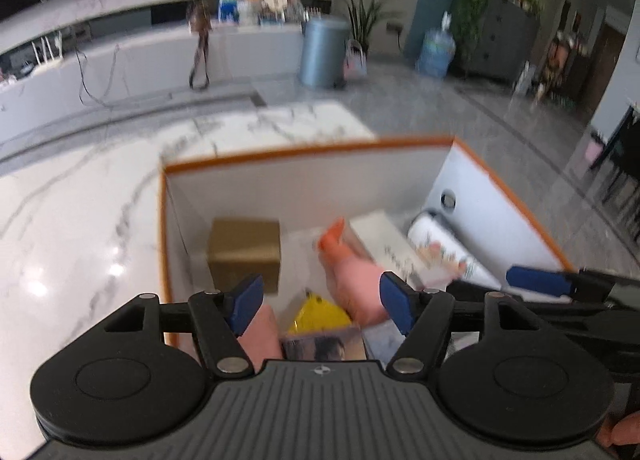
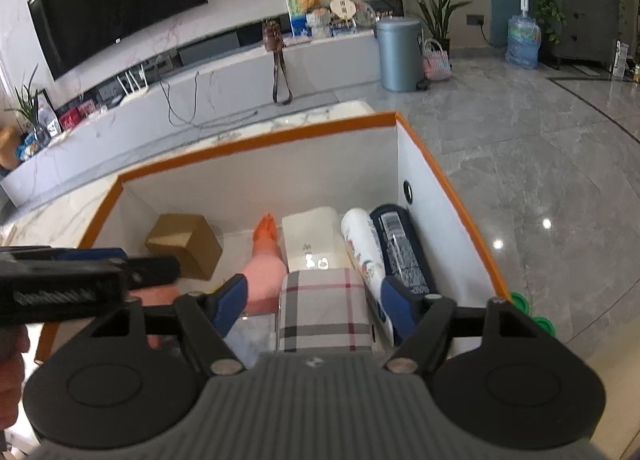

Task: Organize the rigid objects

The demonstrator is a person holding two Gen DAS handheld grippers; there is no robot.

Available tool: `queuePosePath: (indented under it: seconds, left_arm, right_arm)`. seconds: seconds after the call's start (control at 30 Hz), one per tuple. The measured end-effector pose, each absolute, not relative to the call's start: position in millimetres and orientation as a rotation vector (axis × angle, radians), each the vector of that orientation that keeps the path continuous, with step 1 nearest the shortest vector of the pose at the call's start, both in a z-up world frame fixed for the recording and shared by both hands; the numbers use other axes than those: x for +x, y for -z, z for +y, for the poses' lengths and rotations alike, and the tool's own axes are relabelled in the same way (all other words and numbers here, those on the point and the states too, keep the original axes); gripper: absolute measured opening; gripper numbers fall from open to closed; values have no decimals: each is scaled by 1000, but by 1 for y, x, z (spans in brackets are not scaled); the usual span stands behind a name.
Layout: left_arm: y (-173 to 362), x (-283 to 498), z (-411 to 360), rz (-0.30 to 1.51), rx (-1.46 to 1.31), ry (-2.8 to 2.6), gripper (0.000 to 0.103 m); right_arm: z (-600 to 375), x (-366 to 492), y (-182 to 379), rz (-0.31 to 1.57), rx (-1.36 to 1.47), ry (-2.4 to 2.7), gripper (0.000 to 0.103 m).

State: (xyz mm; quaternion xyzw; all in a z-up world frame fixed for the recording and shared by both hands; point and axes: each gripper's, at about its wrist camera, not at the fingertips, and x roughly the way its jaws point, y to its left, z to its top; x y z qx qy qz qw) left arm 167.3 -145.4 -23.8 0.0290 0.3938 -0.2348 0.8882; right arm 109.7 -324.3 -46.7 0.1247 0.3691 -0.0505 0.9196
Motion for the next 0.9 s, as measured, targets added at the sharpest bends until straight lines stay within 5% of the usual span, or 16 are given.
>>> queuePosePath:
  seconds: [0.73, 0.9]
  left_arm:
    - [-27, 97, -70, 481, 31, 306, 78]
    - [-13, 75, -60, 476, 25, 292, 89]
  right_arm:
    - [-283, 43, -4, 571, 105, 40, 88]
    - [-275, 24, -2, 552, 58, 60, 89]
